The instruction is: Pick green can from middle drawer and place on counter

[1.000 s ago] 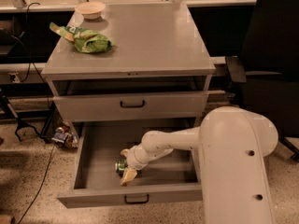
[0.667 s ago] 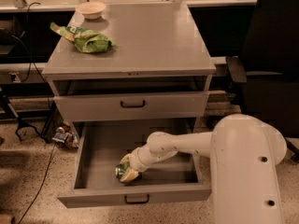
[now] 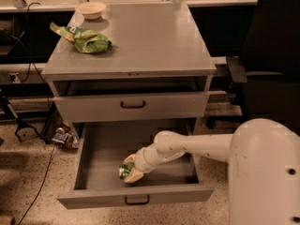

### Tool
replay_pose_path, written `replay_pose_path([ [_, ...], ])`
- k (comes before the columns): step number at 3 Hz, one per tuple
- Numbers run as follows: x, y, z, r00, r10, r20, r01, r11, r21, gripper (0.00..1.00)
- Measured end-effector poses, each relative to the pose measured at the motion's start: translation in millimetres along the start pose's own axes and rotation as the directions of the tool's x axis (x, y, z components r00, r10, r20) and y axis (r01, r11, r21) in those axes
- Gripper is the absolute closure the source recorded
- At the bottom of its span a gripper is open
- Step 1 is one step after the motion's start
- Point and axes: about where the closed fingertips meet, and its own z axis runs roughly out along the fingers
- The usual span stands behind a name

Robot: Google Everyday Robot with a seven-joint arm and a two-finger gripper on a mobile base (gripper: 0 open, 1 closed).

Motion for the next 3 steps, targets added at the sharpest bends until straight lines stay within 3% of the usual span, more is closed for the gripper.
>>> replay_pose_path([
  [1,-8.7,9.3,-79.1,1.000,0.003,-0.031,-0.002,0.9983,0.058,1.00],
  [2,-15.5,4.1,-149.3,0.996,-0.007,-0.086,0.017,0.9928,0.119,1.00],
  [3,-16.6,-13.3,-223.8,0.988,0.001,-0.153,0.030,0.9793,0.200,1.00],
])
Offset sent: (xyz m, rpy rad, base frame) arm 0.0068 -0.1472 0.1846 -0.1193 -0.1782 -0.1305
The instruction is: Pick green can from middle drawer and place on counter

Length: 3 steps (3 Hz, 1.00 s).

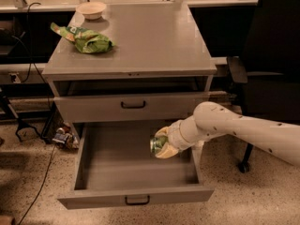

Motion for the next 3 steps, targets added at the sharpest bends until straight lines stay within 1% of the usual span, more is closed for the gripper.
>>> replay_pose_path([
  [1,0.0,0.0,0.1,1.000,0.000,0.000,0.000,1.0000,0.000,1.00],
  [2,-1.1,-19.4,-48.4,1.000,-0.002,0.007,0.001,0.9980,0.064,1.00],
  [3,-9.4,-53.0,-124.5,1.000,0.002,-0.020,0.001,0.9894,0.145,1.00],
])
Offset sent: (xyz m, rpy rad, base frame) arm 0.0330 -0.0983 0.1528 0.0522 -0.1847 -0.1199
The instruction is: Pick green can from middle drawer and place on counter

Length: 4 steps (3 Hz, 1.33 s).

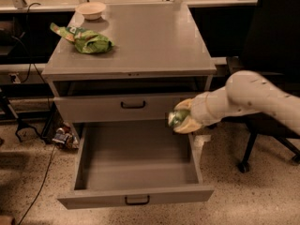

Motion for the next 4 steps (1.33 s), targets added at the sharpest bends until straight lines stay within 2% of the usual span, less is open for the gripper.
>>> replay_pose_path([
  [1,-19.4,-58.7,-75.6,0.999,-0.012,-0.042,0.015,0.9973,0.072,1.00],
  [2,-37.4,-95.2,-117.9,0.997,-0.041,-0.064,0.048,0.9927,0.110,1.00],
  [3,-41.1,-101.6,-123.9,0.997,-0.046,-0.062,0.054,0.9913,0.120,1.00],
  [4,-49.4,-112.2,-138.2,0.998,-0.027,-0.057,0.034,0.9915,0.126,1.00],
])
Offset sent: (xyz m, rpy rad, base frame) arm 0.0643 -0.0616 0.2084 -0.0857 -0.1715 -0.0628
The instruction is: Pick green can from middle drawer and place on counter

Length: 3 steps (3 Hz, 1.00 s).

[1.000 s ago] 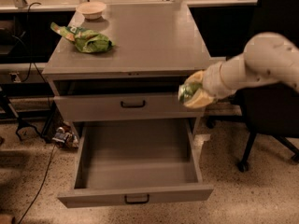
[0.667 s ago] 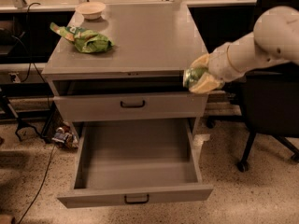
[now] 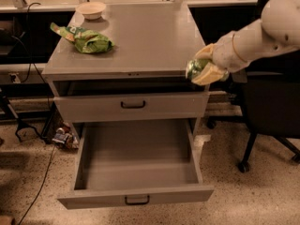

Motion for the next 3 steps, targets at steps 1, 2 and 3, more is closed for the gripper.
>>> replay_pose_path([
  [1,-12.0,-27.2,-22.2,1.000,0.021,-0.009,-0.020,0.9996,0.019,1.00],
  [2,-22.8,-63.9,-21.3,0.999,0.046,-0.019,-0.046,0.9989,0.010,1.00],
  [3,-25.4,-107.9,4.9,0.992,0.128,-0.015,-0.127,0.9904,0.054,1.00],
])
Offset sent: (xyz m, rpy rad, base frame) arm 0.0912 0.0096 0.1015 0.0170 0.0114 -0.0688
